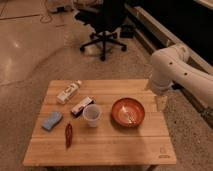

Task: Place the ceramic cup in the ceramic bowl

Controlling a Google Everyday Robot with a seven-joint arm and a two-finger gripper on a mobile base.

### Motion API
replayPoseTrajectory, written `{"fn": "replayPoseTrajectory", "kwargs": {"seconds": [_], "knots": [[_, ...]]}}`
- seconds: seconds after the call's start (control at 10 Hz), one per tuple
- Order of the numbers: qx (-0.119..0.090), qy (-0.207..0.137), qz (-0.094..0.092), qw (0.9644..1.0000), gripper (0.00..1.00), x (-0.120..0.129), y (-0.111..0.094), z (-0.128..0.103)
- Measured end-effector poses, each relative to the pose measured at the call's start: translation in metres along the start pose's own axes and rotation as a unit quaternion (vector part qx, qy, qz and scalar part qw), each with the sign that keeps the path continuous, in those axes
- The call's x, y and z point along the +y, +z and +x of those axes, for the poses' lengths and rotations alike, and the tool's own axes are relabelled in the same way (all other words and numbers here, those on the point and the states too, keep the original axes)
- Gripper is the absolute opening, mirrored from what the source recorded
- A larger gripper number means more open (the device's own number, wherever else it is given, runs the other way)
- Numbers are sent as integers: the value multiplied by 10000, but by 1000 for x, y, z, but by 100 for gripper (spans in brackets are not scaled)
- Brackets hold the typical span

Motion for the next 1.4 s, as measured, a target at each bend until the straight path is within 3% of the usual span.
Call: {"fn": "replayPoseTrajectory", "kwargs": {"seconds": [0.1, 0.3, 0.5, 0.8, 1.0, 1.4], "knots": [[-19, 29, 7, 10000, 40, -2, 0, -1], [-41, 73, -10, 10000, 40, -2, 1, 2], [-45, -131, 3, 9999, 40, -4, -3, 1], [-35, -63, -22, 10000, 40, -2, -2, -2], [-19, -400, -20, 9992, 40, 7, 0, 6], [-36, -239, 16, 9997, 40, -5, -1, -23]]}}
